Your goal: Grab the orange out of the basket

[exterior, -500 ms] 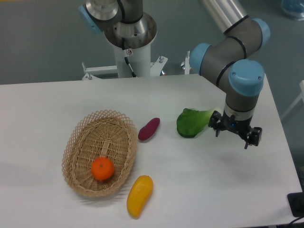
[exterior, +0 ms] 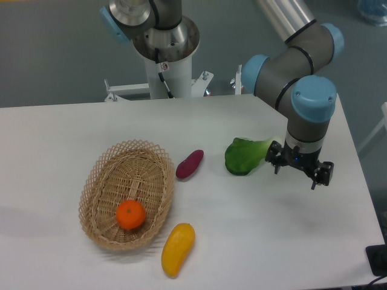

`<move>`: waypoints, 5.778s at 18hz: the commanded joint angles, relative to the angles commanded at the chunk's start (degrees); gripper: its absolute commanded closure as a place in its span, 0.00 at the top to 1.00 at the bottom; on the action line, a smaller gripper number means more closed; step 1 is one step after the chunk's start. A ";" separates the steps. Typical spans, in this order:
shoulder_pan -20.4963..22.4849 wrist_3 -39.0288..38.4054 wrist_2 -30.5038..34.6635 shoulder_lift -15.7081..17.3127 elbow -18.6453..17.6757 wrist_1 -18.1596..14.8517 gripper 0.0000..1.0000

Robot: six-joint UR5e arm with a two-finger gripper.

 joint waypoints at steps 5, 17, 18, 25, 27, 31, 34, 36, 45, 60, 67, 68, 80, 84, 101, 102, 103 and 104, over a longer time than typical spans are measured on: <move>-0.61 -2.54 -0.17 0.17 -0.17 -0.17 1.00; -9.92 -26.70 -0.53 -0.09 -1.05 -0.26 1.00; -10.80 -27.68 -0.53 -0.17 -1.14 -0.18 1.00; -16.69 -36.11 -8.00 0.44 -2.46 -0.09 1.00; -18.71 -38.40 -7.91 0.44 -2.46 0.00 1.00; -22.67 -40.25 -7.56 0.27 -2.63 0.00 1.00; -25.13 -41.66 -7.12 0.00 -2.72 0.18 1.00; -27.14 -42.01 -7.03 -0.09 -3.77 0.61 1.00; -33.75 -43.68 -2.64 -2.46 -4.75 0.35 1.00; -33.93 -43.68 -0.53 -5.71 -4.04 0.18 0.90; -33.93 -43.86 -1.76 -5.10 -3.43 0.09 0.51; -33.93 -43.77 -1.85 -4.84 -3.25 0.09 0.51; -26.73 -37.62 -3.60 1.31 -2.81 -0.62 0.52; -24.00 -34.02 -2.99 2.20 -2.90 -0.61 0.52; -9.76 -10.39 0.35 3.78 -2.29 -0.70 0.53; -9.15 -7.76 0.44 3.43 -1.76 -0.70 0.53; -8.10 -4.95 0.44 3.25 -1.41 -0.70 0.53; -7.13 -4.75 0.35 3.25 -1.32 -0.70 0.53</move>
